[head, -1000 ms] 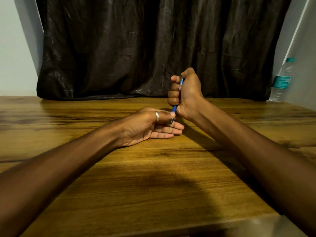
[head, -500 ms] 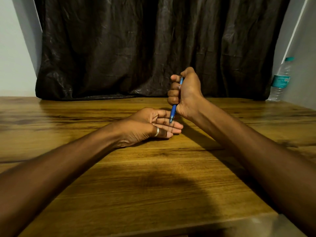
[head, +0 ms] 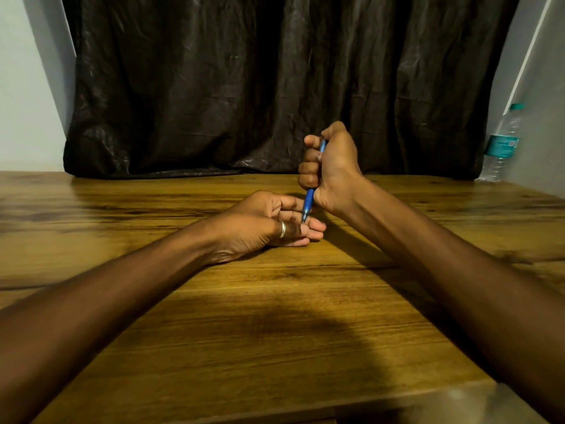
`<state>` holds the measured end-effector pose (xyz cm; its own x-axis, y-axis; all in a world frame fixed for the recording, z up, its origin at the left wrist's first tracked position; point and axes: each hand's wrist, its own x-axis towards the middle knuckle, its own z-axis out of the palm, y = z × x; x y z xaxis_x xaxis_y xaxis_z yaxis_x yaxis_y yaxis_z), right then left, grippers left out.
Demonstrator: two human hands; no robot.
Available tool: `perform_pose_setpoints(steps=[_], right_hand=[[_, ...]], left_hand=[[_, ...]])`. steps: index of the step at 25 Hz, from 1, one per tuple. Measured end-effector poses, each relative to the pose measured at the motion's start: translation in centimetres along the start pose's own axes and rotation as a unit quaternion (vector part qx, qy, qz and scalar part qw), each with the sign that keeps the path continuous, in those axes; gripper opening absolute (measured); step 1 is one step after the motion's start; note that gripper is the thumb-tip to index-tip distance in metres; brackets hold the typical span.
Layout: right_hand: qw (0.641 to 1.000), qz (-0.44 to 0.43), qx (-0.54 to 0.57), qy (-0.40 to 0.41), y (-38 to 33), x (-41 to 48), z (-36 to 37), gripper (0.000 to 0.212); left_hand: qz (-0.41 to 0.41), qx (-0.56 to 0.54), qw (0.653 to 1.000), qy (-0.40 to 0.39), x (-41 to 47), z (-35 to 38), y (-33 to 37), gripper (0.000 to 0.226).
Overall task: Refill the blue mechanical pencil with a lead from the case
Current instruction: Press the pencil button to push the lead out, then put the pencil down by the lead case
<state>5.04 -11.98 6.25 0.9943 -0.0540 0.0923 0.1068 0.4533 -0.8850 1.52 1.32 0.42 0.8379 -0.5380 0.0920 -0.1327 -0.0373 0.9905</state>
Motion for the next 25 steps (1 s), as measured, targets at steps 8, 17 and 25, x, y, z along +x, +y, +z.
perform_pose_setpoints(steps=[8, 17, 25], right_hand=[[1.0, 0.021, 0.021, -0.011, 0.0, -0.1, 0.1, 0.033], [0.998, 0.026, -0.052, -0.011, 1.0, 0.4, 0.7, 0.036], [0.959, -0.038, -0.273, -0.066, 1.9, 0.4, 0.1, 0.017]], left_hand=[[-0.016, 0.008, 0.998, 0.065, -0.3, 0.5, 1.1, 0.027], [0.042, 0.09, 0.97, 0.221, 0.5, -0.5, 1.0, 0.012], [0.039, 0.132, 0.943, 0.304, 0.6, -2.3, 1.0, 0.015]])
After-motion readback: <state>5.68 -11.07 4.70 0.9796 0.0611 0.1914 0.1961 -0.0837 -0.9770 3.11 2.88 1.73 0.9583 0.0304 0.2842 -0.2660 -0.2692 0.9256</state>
